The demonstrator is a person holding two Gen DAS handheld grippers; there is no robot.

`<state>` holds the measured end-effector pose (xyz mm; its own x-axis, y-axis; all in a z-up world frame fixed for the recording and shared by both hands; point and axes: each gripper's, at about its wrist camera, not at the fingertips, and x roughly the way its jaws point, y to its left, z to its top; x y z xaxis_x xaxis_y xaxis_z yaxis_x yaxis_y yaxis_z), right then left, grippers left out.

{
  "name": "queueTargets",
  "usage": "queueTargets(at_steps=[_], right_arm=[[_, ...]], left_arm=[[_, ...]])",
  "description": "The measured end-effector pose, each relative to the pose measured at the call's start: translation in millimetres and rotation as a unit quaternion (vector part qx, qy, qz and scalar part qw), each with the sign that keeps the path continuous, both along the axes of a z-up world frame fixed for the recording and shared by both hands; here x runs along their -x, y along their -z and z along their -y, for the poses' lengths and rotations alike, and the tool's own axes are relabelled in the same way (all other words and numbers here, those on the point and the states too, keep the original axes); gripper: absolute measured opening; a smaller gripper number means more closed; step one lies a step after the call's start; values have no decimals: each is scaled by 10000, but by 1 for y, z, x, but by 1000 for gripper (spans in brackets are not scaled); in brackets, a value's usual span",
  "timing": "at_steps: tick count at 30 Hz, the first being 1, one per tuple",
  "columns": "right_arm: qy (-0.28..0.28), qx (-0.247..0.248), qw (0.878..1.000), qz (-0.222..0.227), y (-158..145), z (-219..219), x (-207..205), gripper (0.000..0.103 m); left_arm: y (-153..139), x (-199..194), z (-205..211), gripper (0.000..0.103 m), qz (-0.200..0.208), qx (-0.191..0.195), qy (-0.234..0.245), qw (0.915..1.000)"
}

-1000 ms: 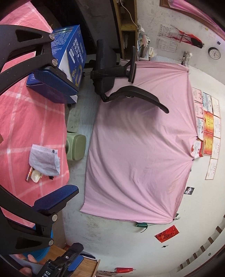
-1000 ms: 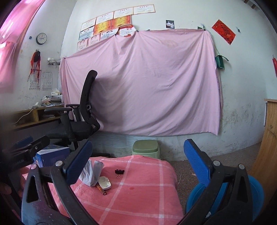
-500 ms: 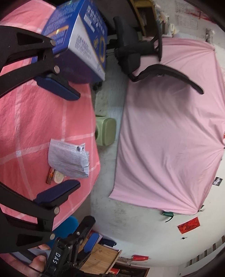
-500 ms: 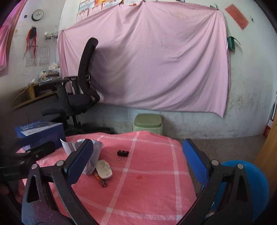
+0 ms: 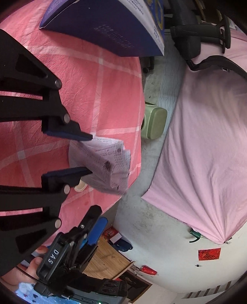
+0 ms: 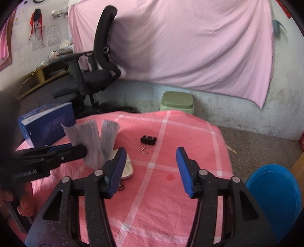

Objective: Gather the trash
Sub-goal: 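Grasp the grey mask with the left tool while the right tool grasps the white earbud case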

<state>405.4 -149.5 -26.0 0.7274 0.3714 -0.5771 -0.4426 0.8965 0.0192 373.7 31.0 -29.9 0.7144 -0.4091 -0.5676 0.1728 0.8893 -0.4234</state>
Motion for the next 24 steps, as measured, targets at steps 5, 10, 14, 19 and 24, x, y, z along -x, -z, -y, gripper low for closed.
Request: queueTargets(at_steps=[5,10,14,19,24], right_arm=[[-258,105,9992,-286,7,-9,-4,74],[-575,267,9959,-645,15,-23,-11,71],[-742,432,9931,-803,20,-36,-14,67],[-736,516,9911,-986,26,-38,-18,61],[-839,351,9863,-1376,34,-35,-25,53]], left_arm=[[-3,1,-5,7,-46,149,-24,9999],[-9,10,-9,6,38,81,-295,9995],[-8,15,-7,5,-65,-80,-424,9990],[-4,16,-8,5,-112,-87,-453,9989],[0,15,-7,5,-186,-111,-450,9988]])
